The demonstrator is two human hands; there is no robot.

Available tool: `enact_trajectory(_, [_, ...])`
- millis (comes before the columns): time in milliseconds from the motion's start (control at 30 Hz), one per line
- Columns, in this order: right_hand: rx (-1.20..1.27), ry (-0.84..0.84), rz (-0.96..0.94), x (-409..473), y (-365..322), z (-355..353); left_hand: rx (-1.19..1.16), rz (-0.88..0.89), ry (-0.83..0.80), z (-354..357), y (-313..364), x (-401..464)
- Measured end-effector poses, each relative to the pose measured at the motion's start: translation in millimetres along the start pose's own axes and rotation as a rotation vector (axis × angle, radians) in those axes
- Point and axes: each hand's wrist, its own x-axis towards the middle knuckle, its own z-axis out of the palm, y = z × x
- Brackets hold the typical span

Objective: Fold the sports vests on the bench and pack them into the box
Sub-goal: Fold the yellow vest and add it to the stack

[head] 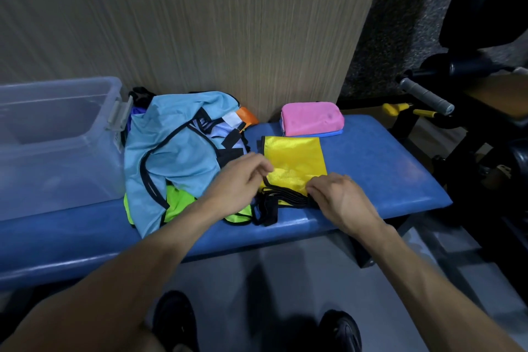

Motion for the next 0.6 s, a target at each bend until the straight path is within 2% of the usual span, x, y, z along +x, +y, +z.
enact_trajectory(67, [-0.019, 0.020, 0.002, -8.1, -4.6, -5.0, 0.115, -0.057, 0.091, -6.3, 1.6, -13.7])
enact_trajectory(133, [-0.048, 0.001, 0.009, -14.2, -8.9, -8.6, 0.233, -0.081, 0.108, -6.8, 4.6, -29.3])
enact_trajectory(267, [-0.140, -0.073, 0.012, -18.4, -21.0, -3.1, 0.556, -0.099, -0.035, 5.0, 6.8, -54.4])
enact_trajectory(333, [-0.171, -0.063, 0.018, -16.1, -26.9, -0.5, 0.711, -0.030, -0.018, 15.1, 8.3, -61.1])
enact_trajectory(433, [-0.189, -0.055, 0.028, -11.8, -31.3, -0.3, 0.759, 0.079, 0.083, 28.3, 10.1, -63.9])
enact_trajectory(600, [-0.222, -0.043, 0.052, -10.0, -36.8, 1.5, 0.745, 0.108, 0.162, 39.8, 12.6, -62.5])
